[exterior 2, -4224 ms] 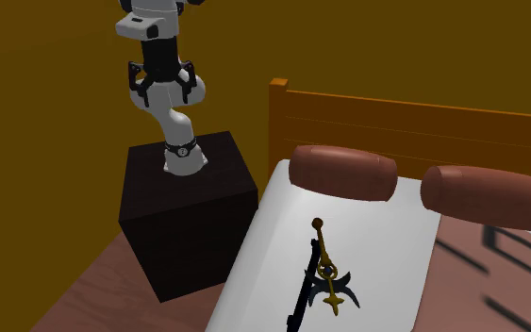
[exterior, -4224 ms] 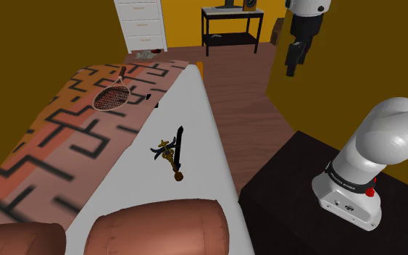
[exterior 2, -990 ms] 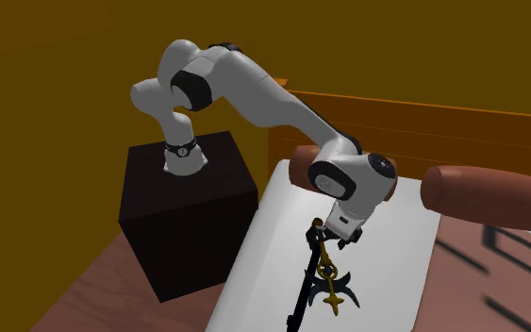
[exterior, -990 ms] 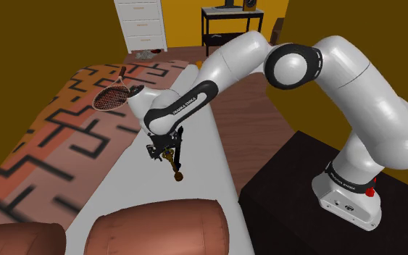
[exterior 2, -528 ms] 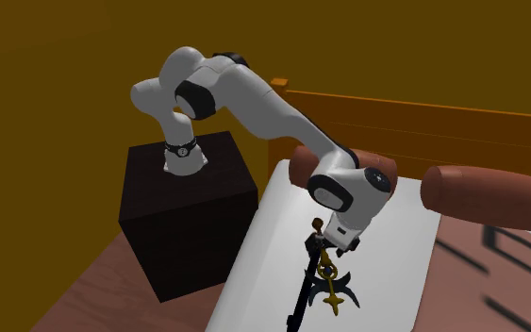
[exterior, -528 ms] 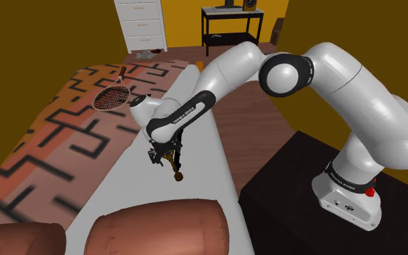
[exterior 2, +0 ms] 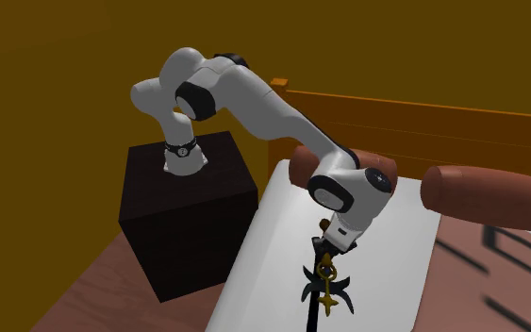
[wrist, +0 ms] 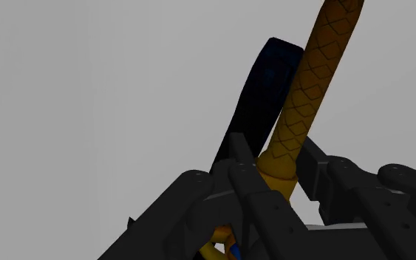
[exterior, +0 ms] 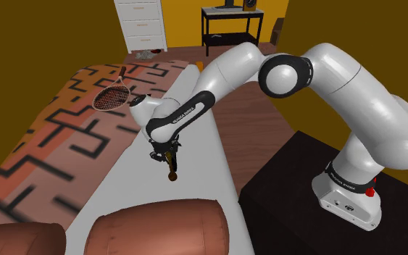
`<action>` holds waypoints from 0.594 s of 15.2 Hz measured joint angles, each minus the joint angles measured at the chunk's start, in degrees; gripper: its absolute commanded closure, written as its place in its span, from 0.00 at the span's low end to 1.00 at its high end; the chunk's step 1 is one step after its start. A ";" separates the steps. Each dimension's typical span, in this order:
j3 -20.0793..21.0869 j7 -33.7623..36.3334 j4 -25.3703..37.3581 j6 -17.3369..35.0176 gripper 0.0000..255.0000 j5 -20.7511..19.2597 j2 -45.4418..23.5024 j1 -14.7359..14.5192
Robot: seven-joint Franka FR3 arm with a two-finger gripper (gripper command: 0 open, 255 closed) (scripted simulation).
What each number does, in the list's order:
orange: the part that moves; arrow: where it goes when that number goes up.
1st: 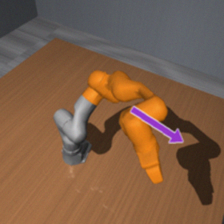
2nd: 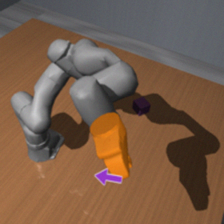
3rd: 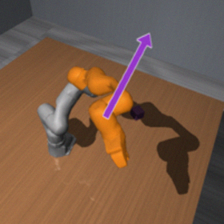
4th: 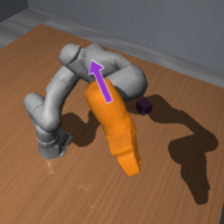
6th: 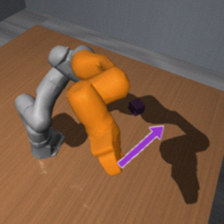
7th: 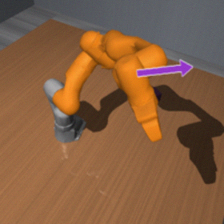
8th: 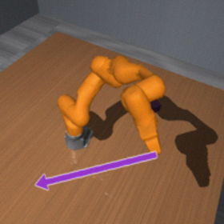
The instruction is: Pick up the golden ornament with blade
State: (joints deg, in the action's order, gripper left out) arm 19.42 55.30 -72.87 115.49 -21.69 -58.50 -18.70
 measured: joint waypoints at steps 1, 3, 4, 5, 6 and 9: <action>0.01 -0.02 -0.08 0.00 1.00 0.01 0.05 0.03; 0.01 -0.01 -0.06 -0.03 1.00 0.01 0.04 0.02; 0.05 0.00 -0.33 -0.13 1.00 0.05 0.25 0.07; 0.15 -0.02 -0.75 -0.33 1.00 0.14 0.75 0.19; 0.24 -0.03 -0.89 -0.65 1.00 0.23 1.16 0.24; 0.61 -0.02 -1.80 -1.53 1.00 0.54 2.89 0.49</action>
State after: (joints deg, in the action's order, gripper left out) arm 20.03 55.28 -74.67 113.96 -21.15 -55.61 -18.21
